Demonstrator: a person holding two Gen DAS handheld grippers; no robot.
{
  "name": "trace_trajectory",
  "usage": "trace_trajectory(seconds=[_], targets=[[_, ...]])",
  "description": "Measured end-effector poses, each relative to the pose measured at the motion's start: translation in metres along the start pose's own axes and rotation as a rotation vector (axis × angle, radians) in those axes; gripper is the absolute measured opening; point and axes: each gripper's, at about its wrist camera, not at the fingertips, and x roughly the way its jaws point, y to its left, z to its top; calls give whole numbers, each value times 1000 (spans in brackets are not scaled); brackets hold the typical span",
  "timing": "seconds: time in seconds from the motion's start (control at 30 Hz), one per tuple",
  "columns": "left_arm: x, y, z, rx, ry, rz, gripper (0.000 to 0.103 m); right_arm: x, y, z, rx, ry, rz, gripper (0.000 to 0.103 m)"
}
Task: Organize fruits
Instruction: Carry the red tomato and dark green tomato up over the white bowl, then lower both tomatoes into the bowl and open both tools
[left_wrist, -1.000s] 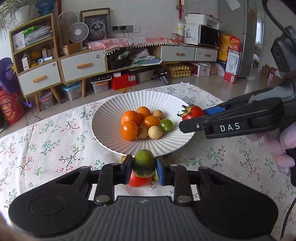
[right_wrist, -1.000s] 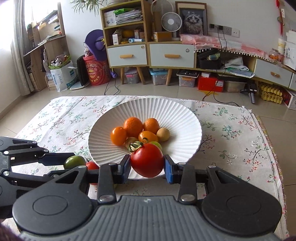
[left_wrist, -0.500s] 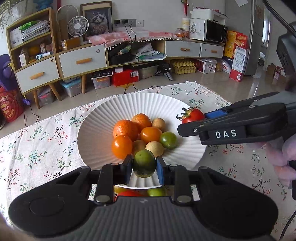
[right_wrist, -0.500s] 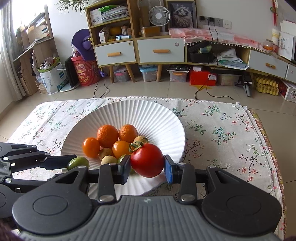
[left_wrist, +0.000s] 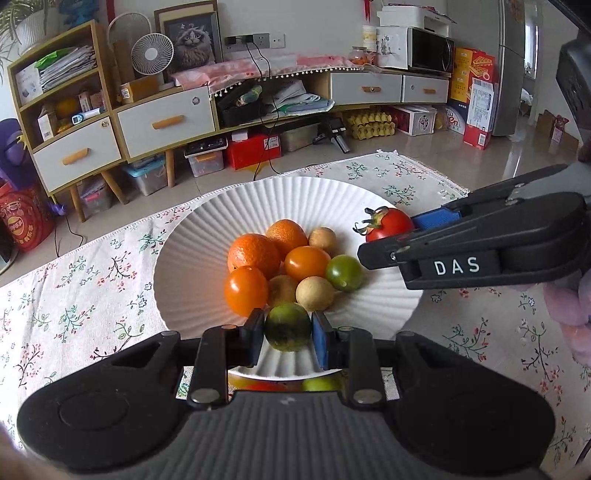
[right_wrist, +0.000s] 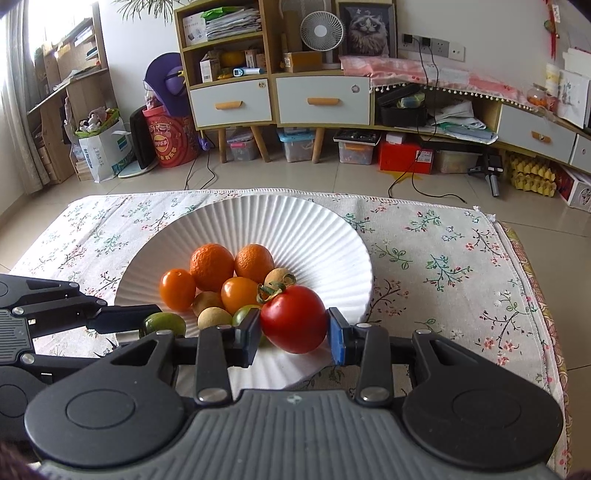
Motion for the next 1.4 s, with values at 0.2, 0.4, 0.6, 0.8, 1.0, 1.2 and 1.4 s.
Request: trace_trajectory(seconds=[0.2,0.4,0.6,0.8,1.0,1.2,1.4], targets=[[-9,6,3,-15,-16,5,37,-8,-1,2,6,-21,11,46],[-22,9,1,-4,-26,9,51,-14,3,0,-7,-26,22,55],[-35,11,-3,-1,-24,9,62,-23,13,-4,-36,-27,40,61],[-46,12,-8,14,-9,9,68,-33,21,-7,-47,-37,73,65],[-57,17,-17,14,1,5,79,-39,31,-18,-74,-29,74,68],[-64,23,-29,-24,22,5,93,-45,38,-27,-89,-25,86,77],[-64,28,-41,-66,30,4,100,-45,48,-39,-117,-9,90,82]])
